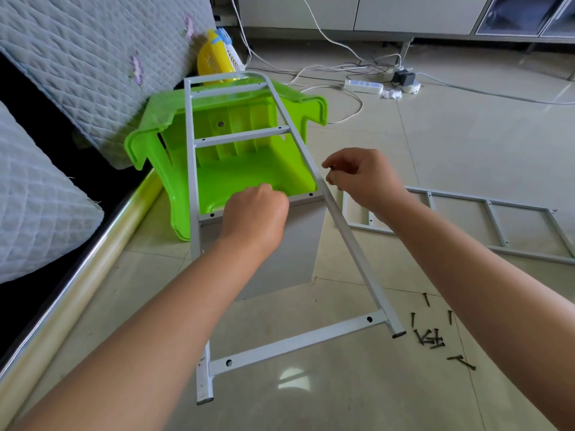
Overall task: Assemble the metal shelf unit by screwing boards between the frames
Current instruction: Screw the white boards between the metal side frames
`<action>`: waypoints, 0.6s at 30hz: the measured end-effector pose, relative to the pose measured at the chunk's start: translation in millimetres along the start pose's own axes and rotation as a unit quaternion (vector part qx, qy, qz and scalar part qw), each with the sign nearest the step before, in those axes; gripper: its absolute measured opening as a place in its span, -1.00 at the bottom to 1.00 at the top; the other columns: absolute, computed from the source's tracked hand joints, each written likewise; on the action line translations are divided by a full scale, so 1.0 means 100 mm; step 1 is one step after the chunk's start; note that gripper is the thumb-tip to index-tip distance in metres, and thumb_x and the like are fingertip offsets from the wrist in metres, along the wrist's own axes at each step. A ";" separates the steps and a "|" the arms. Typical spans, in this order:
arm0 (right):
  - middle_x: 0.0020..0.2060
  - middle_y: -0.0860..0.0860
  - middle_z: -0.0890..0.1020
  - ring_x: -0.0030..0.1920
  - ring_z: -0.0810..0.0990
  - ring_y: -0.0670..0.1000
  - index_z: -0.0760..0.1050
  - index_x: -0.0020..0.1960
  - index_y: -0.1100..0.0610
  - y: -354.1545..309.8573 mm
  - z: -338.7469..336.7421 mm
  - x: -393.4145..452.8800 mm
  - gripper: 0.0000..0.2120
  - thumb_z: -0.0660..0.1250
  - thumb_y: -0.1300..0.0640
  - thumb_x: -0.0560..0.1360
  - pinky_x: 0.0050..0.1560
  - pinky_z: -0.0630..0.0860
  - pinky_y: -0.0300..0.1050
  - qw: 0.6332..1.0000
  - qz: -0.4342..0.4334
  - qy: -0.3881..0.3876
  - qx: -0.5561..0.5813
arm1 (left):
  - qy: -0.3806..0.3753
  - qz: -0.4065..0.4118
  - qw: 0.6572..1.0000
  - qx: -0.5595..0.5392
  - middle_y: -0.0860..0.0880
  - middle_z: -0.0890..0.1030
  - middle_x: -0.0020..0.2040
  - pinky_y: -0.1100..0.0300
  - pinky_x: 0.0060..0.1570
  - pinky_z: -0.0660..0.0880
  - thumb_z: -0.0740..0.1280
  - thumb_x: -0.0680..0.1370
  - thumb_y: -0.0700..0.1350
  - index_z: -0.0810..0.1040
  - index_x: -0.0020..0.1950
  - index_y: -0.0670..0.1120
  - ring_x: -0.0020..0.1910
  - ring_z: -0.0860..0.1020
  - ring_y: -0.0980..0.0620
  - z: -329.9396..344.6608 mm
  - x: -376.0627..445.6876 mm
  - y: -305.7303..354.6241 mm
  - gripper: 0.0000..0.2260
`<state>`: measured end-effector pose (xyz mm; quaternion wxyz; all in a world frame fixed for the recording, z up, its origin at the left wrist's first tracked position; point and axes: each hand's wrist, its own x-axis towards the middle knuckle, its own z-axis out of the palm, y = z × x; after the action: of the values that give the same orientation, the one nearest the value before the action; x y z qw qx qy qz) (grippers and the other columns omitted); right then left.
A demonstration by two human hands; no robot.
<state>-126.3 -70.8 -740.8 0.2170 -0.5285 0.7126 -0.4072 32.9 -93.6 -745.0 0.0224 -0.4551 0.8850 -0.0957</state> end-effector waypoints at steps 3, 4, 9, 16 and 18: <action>-0.30 0.02 0.57 -0.48 0.46 -0.31 0.61 0.00 0.23 0.05 0.00 -0.01 -0.81 0.32 0.36 0.42 -0.25 0.39 -0.33 1.000 0.004 -0.012 -0.001 | -0.003 0.007 1.000 0.014 -0.16 0.50 0.03 0.10 -0.23 0.26 0.18 0.48 -0.39 0.49 0.06 -0.21 0.06 0.50 -0.19 0.00 0.00 0.00 -0.79; -0.27 0.04 0.58 -0.49 0.45 -0.33 0.61 -0.01 0.23 0.05 -0.01 -0.01 -0.82 0.34 0.35 0.41 -0.28 0.39 -0.37 1.000 0.004 -0.012 0.004 | -0.002 0.008 1.000 0.013 -0.15 0.50 0.01 0.11 -0.23 0.26 0.18 0.49 -0.37 0.49 0.06 -0.21 0.06 0.50 -0.19 0.02 0.00 -0.02 -0.79; -0.35 0.00 0.58 -0.40 0.54 -0.10 0.58 -0.02 0.24 0.01 -0.02 -0.03 -0.85 0.32 0.35 0.43 -0.41 0.47 -0.33 0.999 0.023 -0.024 0.008 | -0.002 0.047 0.997 -0.061 -0.12 0.49 -0.06 0.09 -0.24 0.33 0.18 0.58 -0.18 0.50 0.08 -0.14 0.03 0.51 -0.18 0.10 0.07 -0.21 -0.85; -0.38 -0.02 0.53 -0.39 0.58 0.09 0.56 0.00 0.28 -0.06 0.00 -0.08 -0.85 0.30 0.37 0.45 -0.16 0.62 -0.06 0.999 0.037 -0.018 -0.009 | -0.027 0.049 0.995 -0.086 -0.09 0.47 -0.13 0.14 -0.20 0.31 0.26 0.55 -0.04 0.50 -0.16 -0.12 0.03 0.49 -0.15 0.00 0.04 -0.43 -0.83; -0.35 0.02 0.54 -0.36 0.59 0.12 0.55 -0.03 0.29 -0.07 0.01 -0.08 -0.88 0.30 0.38 0.45 -0.12 0.62 0.03 0.998 0.053 -0.016 0.005 | -0.047 0.034 0.994 -0.093 -0.04 0.37 -0.30 0.16 -0.24 0.28 0.29 0.53 -0.04 0.34 -0.34 -0.09 -0.09 0.45 -0.14 -0.04 0.04 -0.48 -0.71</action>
<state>-118.8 -64.1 -736.6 0.2520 -0.4953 0.7341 -0.3903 68.0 -123.4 -732.1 0.0251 -0.4290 0.9029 0.0098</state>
